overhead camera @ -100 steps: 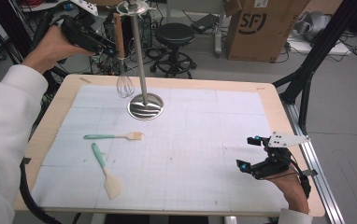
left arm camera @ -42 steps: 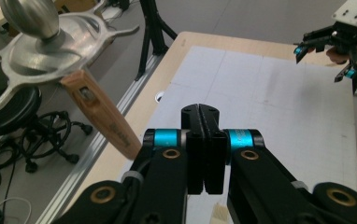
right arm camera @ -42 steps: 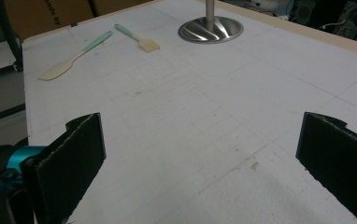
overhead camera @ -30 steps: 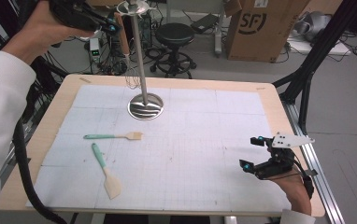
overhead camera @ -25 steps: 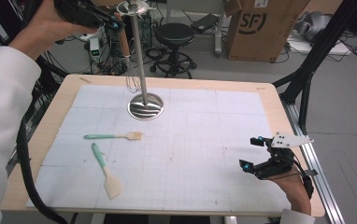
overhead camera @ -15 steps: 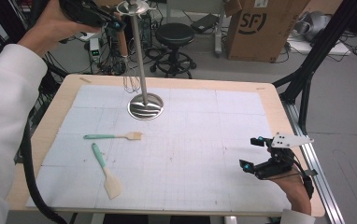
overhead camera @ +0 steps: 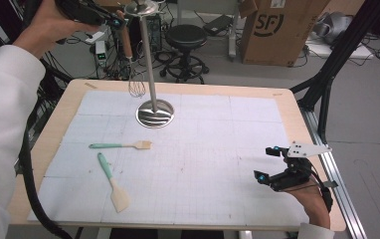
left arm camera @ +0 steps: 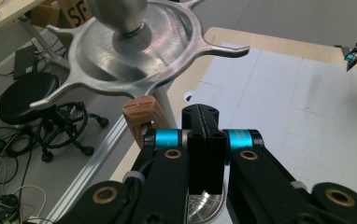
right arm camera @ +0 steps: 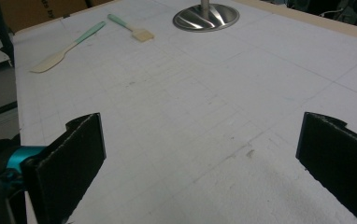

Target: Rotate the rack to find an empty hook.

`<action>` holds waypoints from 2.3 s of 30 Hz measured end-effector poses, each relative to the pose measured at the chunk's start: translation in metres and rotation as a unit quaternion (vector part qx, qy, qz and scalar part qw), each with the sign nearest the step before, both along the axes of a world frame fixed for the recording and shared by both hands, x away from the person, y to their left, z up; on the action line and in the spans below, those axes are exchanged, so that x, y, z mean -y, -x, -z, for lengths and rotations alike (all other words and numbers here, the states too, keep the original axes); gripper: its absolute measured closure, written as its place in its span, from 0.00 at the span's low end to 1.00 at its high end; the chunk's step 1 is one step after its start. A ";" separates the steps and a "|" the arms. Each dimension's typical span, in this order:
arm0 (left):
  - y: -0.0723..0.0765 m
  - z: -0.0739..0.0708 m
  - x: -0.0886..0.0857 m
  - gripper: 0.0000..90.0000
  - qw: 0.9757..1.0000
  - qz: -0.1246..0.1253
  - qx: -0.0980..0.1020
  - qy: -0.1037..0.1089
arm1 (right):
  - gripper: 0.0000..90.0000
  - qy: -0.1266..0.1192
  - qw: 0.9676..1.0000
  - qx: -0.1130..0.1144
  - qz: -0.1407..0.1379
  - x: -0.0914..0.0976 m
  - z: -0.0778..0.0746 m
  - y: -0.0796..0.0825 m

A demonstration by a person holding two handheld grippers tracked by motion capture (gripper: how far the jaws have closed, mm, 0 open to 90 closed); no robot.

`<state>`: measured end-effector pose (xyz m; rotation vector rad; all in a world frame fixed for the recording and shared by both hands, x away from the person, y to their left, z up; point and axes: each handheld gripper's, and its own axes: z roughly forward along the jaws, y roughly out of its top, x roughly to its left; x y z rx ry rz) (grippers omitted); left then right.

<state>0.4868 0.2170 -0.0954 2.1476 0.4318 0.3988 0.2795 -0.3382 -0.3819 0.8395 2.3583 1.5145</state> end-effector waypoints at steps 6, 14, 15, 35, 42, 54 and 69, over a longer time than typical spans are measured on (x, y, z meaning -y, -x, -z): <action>-0.006 0.001 -0.010 1.00 1.000 -0.016 -0.001 0.003 | 0.00 0.002 1.000 0.000 0.002 0.000 0.001 0.000; -0.013 -0.003 -0.015 1.00 0.999 -0.032 0.003 -0.004 | 0.00 0.005 1.000 -0.005 0.002 0.000 0.002 -0.001; -0.013 -0.004 -0.015 1.00 0.999 -0.031 0.004 -0.004 | 0.00 0.005 1.000 -0.004 0.003 0.000 0.002 -0.001; 0.028 -0.010 -0.006 1.00 0.999 -0.029 -0.007 -0.025 | 0.00 0.000 1.000 -0.003 0.000 0.001 0.002 0.000; 0.052 -0.018 0.001 1.00 0.999 -0.024 0.002 -0.024 | 0.00 -0.004 1.000 0.005 0.000 0.001 -0.001 0.002; 0.073 -0.024 0.025 1.00 0.999 -0.019 0.008 -0.025 | 0.00 -0.007 1.000 0.005 -0.003 0.000 -0.001 0.004; 0.058 -0.021 0.055 1.00 0.999 -0.019 0.005 -0.030 | 0.00 -0.015 1.000 0.009 -0.004 0.003 -0.001 0.006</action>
